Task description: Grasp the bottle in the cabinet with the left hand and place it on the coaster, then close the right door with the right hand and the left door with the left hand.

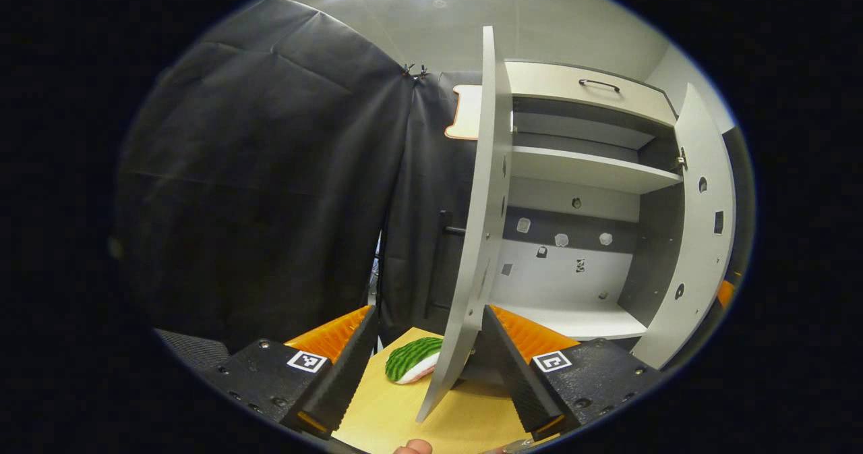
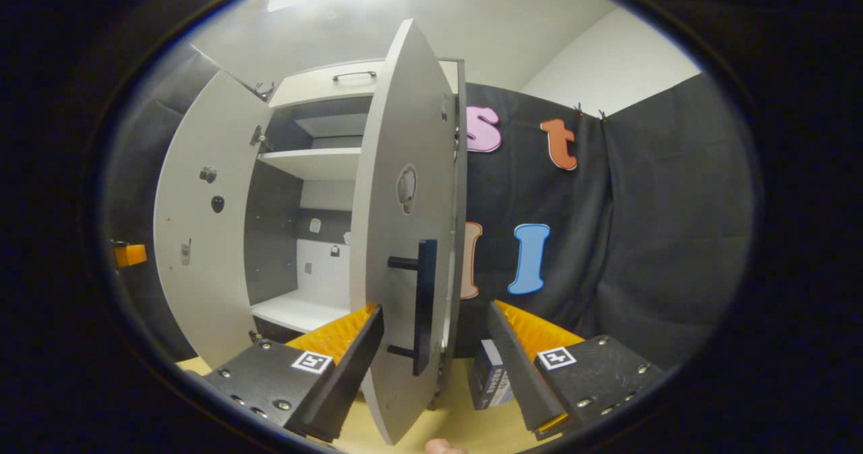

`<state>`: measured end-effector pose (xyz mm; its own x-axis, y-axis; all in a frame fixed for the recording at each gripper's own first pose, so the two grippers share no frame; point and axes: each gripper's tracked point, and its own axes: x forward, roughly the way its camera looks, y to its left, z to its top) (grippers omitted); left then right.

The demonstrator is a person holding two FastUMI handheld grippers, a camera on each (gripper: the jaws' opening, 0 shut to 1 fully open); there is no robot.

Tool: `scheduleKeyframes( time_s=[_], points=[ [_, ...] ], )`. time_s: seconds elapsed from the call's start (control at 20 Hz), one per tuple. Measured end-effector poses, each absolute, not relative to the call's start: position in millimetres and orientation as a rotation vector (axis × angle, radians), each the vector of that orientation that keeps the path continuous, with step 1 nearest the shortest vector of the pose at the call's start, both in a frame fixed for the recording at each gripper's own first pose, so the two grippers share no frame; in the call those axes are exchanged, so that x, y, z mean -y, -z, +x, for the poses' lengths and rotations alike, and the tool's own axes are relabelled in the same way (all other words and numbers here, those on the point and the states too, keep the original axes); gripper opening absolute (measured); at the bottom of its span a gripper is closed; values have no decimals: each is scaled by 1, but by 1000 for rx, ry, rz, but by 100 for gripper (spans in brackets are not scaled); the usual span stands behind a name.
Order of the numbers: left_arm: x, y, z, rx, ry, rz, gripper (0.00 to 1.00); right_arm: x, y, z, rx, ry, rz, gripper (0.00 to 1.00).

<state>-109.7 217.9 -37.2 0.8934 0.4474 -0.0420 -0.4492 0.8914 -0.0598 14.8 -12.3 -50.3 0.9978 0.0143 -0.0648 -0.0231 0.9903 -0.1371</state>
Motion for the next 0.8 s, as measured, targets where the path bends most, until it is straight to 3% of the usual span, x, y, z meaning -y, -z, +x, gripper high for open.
scheduleKeyframes(
  time_s=[0.25,0.65,0.8],
  points=[
    [-225,46,-110,-45,-493,-65,97,-13,52,22,-46,-49,-179,92],
    [-233,53,-110,-51,-526,-76,95,-70,54,27,-18,-197,-201,95],
    [-242,56,-115,-63,-542,-66,95,-78,53,30,-4,-194,-234,96]
  ],
)
